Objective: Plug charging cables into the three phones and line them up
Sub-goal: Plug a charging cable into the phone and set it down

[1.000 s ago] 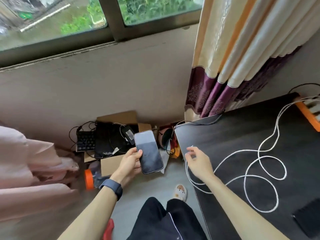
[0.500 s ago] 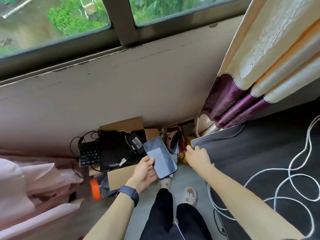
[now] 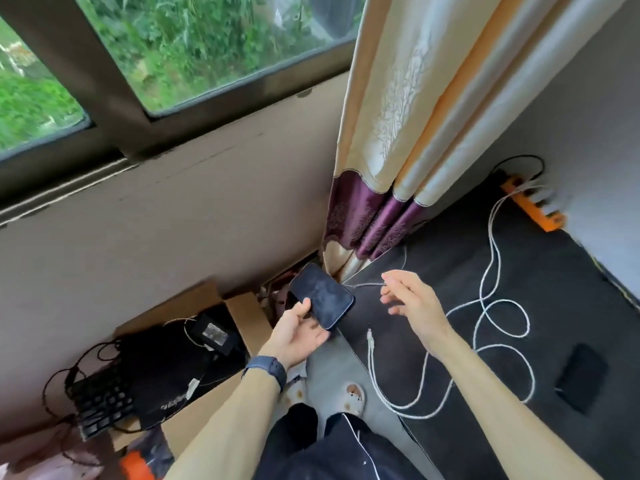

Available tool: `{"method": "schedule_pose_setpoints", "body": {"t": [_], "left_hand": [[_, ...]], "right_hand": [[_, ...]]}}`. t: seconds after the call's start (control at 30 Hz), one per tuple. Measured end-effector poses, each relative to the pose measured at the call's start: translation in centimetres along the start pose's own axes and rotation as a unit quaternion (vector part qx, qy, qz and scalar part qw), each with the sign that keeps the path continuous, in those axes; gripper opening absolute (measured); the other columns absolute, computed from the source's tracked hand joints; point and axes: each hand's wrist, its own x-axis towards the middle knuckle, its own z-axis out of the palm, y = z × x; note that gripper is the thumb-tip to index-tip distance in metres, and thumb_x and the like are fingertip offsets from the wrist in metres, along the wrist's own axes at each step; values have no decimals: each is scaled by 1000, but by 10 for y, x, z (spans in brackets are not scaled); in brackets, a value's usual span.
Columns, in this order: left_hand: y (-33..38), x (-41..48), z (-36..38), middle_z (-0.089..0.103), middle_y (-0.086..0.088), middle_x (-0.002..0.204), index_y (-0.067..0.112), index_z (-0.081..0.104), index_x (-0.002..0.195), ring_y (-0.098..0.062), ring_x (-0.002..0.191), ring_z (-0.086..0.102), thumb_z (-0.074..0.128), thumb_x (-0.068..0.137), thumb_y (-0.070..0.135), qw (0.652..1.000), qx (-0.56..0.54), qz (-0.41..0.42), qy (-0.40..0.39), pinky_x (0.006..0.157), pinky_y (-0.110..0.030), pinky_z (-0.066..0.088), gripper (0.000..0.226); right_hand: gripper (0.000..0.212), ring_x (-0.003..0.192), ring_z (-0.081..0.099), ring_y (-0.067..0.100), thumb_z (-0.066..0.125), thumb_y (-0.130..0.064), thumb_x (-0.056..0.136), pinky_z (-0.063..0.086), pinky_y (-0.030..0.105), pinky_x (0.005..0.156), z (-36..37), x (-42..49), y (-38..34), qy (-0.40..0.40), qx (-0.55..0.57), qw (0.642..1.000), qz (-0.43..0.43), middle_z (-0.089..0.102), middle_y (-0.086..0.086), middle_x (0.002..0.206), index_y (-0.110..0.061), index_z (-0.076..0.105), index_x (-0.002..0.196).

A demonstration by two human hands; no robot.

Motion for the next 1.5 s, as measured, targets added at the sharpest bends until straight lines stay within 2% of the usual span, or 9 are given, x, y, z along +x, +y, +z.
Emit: {"method": "schedule_pose_setpoints", "body": {"t": [0.27, 0.37, 0.53, 0.63, 0.87, 1.07, 1.2, 1.33, 1.5], "left_hand": [[20, 6, 81, 74, -16, 96, 8, 62, 94, -30, 89, 70, 48, 102, 22, 999, 1, 22, -31, 72, -40, 55, 21], [18, 10, 91, 69, -10, 99, 13, 59, 94, -25, 81, 72, 49, 101, 24, 996, 79, 31, -6, 62, -33, 59, 16], [-7, 19, 82, 67, -9, 95, 19, 54, 94, -25, 86, 66, 49, 101, 24, 976, 200, 60, 65, 78, -40, 54, 10], [-23, 26, 70, 58, -5, 69, 21, 51, 86, -21, 64, 63, 50, 100, 24, 978, 172, 36, 108, 65, -34, 54, 14], [-72, 49, 94, 46, 6, 37, 18, 40, 75, -8, 24, 41, 33, 106, 13, 953, 278, 62, 103, 33, -13, 36, 32], [-95, 89, 101, 58, -3, 81, 20, 50, 102, -19, 63, 53, 51, 101, 20, 841, 521, 69, 126, 46, -21, 50, 2], [-118, 107, 108, 64, -8, 95, 14, 52, 115, -29, 76, 64, 54, 97, 17, 773, 615, 46, 151, 64, -37, 61, 18], [-124, 119, 118, 61, -12, 114, 9, 57, 111, -35, 107, 59, 54, 86, 21, 524, 821, 83, 211, 87, -34, 51, 28], [-133, 143, 176, 59, -16, 114, 8, 59, 101, -38, 116, 55, 50, 91, 39, 576, 767, 177, 222, 95, -37, 45, 34]], "right_hand": [[19, 85, 64, 13, 68, -20, 89, 47, 32, 75, -69, -24, -7, 64, 150, 986, 20, 65, 3, 120, -13, 69, 71], [12, 87, 65, 11, 69, -24, 91, 50, 33, 77, -86, -24, 2, 82, 126, 989, 17, 66, -1, 117, -14, 74, 90], [18, 85, 64, 15, 59, -33, 98, 48, 28, 64, -143, 0, 24, 314, 215, 924, 27, 62, 2, 95, -23, 64, 85], [23, 94, 63, 20, 55, -36, 99, 48, 28, 65, -189, 4, 51, 389, 236, 889, 46, 60, -2, 92, -24, 60, 80], [24, 98, 62, 33, 51, -43, 97, 50, 41, 89, -233, -30, 172, 265, -348, 887, 148, 36, 3, 138, -23, 63, 93], [28, 112, 52, 29, 48, -44, 99, 50, 44, 89, -238, -27, 224, 159, -468, 841, 221, 42, 1, 128, -24, 65, 108], [25, 110, 53, 31, 49, -41, 99, 50, 44, 89, -233, -19, 235, 185, -423, 859, 221, 45, 3, 126, -22, 63, 107], [21, 104, 56, 33, 52, -39, 98, 51, 43, 85, -239, -23, 238, 206, -390, 878, 188, 46, 4, 123, -21, 63, 99], [16, 77, 62, 21, 54, -30, 97, 47, 34, 77, -249, -37, 230, 249, -229, 932, 130, 47, -5, 117, -20, 59, 86]]}}
